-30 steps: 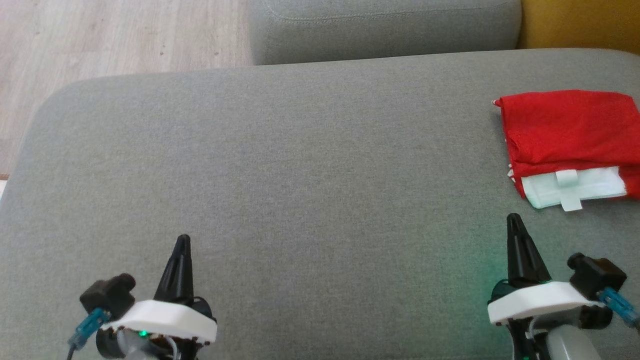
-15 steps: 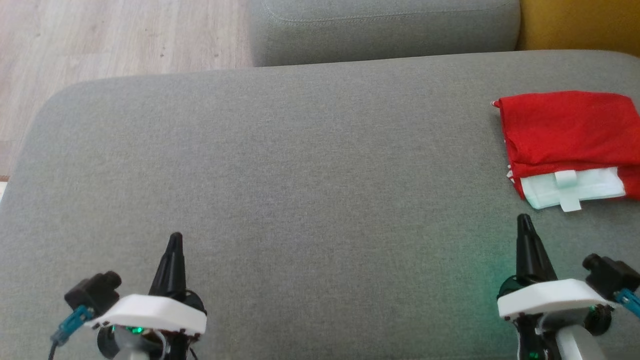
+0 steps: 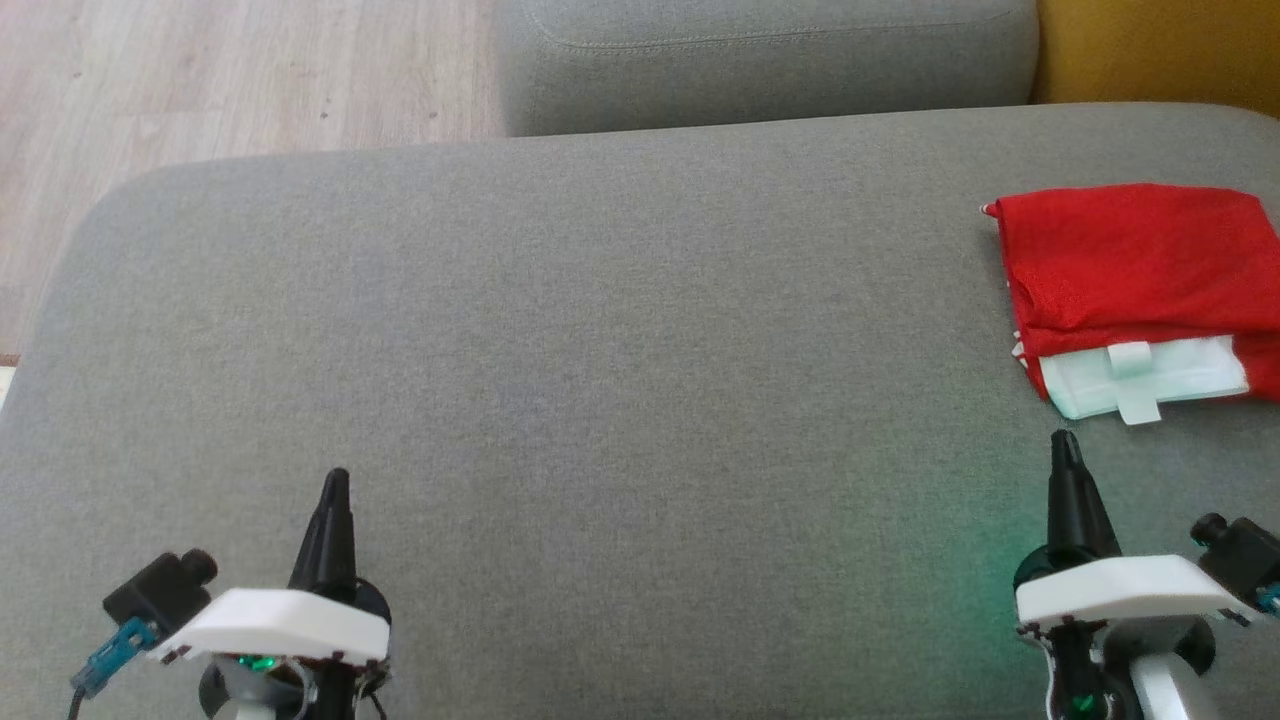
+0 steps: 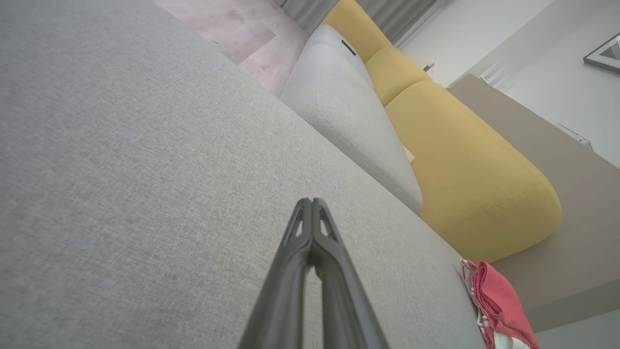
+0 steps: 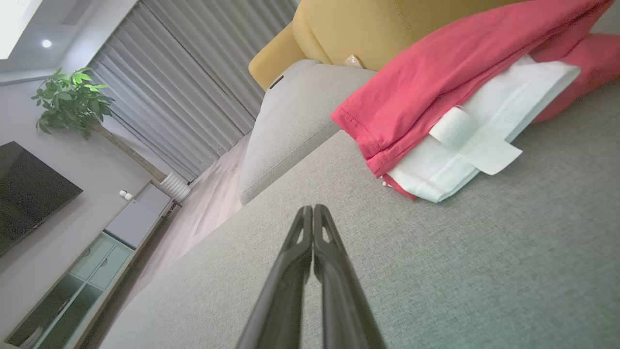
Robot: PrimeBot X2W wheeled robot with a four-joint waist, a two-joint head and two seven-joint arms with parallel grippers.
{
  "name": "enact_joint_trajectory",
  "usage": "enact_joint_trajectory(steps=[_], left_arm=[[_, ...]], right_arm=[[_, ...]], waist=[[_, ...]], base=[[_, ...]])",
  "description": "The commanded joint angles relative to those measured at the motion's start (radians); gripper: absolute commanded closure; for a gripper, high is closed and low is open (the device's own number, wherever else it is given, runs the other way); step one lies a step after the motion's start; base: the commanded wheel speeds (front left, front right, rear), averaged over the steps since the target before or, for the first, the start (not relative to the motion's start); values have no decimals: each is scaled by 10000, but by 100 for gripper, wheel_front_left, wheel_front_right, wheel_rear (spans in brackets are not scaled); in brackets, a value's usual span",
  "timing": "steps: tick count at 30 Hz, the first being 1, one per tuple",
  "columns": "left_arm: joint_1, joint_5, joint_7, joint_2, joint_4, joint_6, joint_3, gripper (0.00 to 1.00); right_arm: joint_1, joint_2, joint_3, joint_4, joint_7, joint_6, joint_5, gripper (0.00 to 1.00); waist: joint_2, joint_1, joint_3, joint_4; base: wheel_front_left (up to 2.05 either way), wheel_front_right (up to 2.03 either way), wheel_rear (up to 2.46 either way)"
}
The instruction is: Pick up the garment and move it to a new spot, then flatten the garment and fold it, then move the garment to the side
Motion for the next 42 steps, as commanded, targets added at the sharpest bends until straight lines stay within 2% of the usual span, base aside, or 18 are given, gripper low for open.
enact_joint_trajectory(steps=[1, 42], left_arm=[[-565, -187, 28, 81, -299, -77, 221, 100], [-897, -4302, 1231, 115, -171, -360, 1068, 100]], right_arm=[[-521, -89, 0, -374, 24, -3, 228, 100], [-641, -110, -467, -556, 1205, -6, 4833, 100]], waist=[[-1, 0, -2, 0], [-1, 0, -137, -20]], base=[[0, 0, 0], [0, 0, 0]])
